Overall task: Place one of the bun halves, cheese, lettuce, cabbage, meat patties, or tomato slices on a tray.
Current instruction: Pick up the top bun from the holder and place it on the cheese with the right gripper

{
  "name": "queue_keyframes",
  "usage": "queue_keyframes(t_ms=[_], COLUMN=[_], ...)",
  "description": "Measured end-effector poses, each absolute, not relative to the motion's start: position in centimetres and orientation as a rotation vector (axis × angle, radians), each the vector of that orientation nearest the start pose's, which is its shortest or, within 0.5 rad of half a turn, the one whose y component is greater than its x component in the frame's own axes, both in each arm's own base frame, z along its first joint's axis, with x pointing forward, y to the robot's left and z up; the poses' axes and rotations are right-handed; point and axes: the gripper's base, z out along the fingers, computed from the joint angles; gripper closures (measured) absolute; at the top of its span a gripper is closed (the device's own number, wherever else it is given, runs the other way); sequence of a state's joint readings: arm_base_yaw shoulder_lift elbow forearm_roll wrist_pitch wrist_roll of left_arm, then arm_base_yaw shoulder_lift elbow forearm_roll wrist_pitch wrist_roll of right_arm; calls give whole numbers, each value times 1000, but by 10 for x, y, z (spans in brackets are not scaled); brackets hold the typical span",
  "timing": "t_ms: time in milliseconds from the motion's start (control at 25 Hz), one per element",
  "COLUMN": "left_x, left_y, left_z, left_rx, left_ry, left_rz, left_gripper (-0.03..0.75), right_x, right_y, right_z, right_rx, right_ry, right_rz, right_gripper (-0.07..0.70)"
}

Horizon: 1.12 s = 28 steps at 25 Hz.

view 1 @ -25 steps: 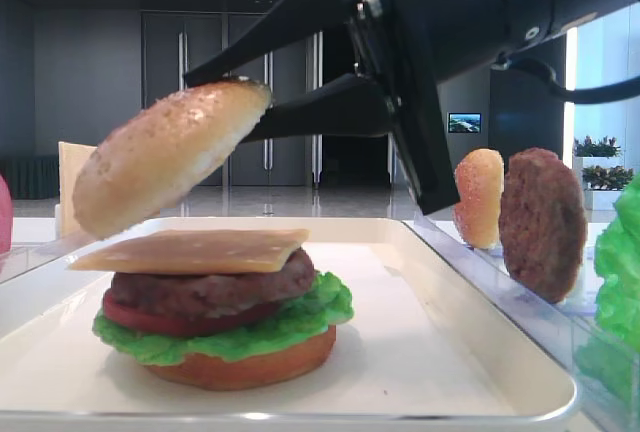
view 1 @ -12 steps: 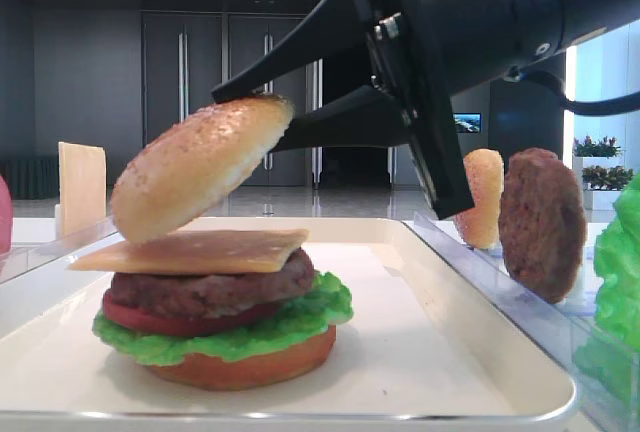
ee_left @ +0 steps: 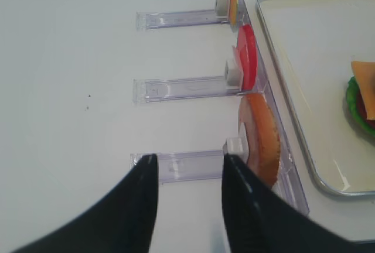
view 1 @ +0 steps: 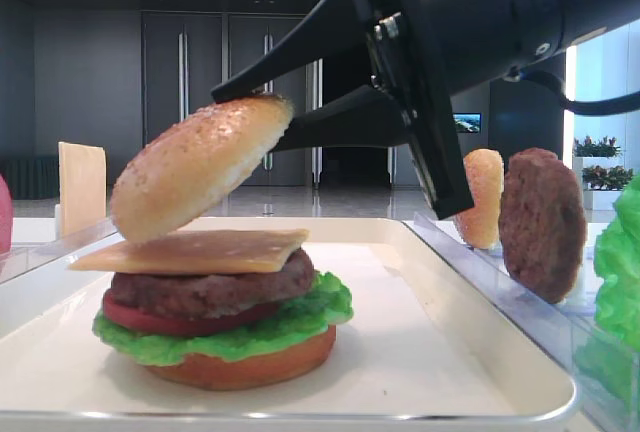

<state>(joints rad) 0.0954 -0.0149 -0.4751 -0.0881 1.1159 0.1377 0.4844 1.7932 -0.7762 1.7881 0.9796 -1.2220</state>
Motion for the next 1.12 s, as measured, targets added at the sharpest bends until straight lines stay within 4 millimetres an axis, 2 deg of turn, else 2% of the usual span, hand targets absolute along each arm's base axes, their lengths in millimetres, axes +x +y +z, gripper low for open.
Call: queue_keyframes(t_ms=[640,920,1120], left_x=[-6,-6,-6], left_y=[-8,-8,-8], left_z=[266,266,266], left_rx=[51,51,51], left_ry=[2106,2106,2106], left_rz=[33,33,33], left_gripper=[433,433,433], right_x=[241,241,241], right_y=[210,210,210], right_z=[171,171,171], right_rx=[-332,-334,-340], right_ry=[2388,2386,2382], right_rz=[1664,1663,1661], right_gripper=[412,315,303])
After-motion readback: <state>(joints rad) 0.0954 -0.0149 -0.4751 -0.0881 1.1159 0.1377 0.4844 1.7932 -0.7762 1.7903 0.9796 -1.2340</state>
